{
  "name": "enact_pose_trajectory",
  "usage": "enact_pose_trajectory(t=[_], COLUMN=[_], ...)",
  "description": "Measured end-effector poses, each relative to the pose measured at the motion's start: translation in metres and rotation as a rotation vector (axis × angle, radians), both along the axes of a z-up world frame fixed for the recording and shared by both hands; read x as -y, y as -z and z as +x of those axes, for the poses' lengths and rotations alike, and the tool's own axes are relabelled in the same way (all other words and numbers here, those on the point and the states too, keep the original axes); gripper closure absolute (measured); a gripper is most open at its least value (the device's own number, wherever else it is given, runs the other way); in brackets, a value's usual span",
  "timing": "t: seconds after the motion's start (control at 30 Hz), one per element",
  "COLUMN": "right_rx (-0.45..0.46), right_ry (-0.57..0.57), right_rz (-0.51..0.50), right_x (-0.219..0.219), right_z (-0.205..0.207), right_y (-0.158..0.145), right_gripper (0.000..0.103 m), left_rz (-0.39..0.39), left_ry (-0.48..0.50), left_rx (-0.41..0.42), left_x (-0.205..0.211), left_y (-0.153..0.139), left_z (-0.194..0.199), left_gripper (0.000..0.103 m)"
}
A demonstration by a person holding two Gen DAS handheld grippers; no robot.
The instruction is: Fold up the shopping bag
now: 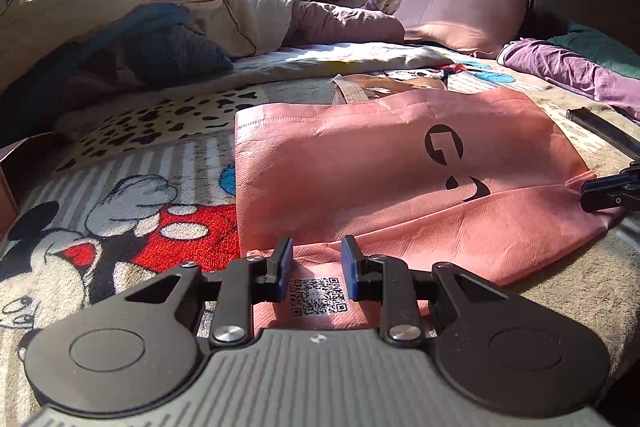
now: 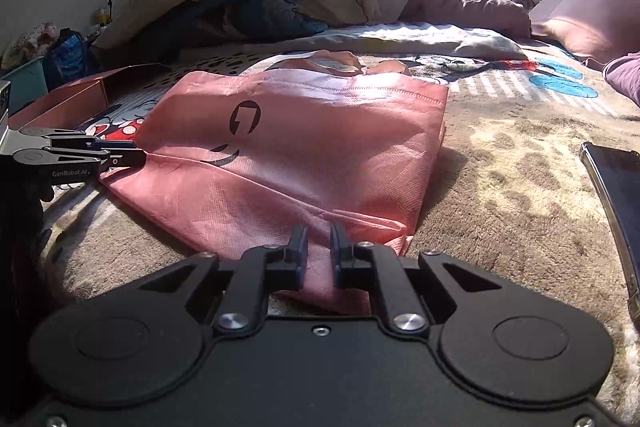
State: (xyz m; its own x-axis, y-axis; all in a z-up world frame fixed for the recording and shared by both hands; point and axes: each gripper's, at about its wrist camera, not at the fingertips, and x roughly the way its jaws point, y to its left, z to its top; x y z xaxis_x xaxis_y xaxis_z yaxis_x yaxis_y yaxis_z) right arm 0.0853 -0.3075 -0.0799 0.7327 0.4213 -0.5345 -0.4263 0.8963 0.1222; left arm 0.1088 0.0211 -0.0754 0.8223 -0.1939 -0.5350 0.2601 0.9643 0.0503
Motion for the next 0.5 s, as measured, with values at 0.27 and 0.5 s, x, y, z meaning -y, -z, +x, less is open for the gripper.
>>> enact_pose_trajectory(t=[0.27, 0.5], right_rx=[-0.011, -0.046], right_ry=[0.010, 0.022], right_rz=[-0.025, 0.021], right_x=[-0.005, 0.002], right_z=[0.000, 0.005], right_y=[-0.004, -0.005], right_gripper=[0.095, 0.095], left_rz=[0.079, 0.228], left_ry=[0.162, 0.323], left_rx=[0.025, 0.070], left_x=[0.018, 0.032], left_y=[-0.004, -0.004], left_z=[-0.018, -0.041], left_gripper=[0.071, 0.071])
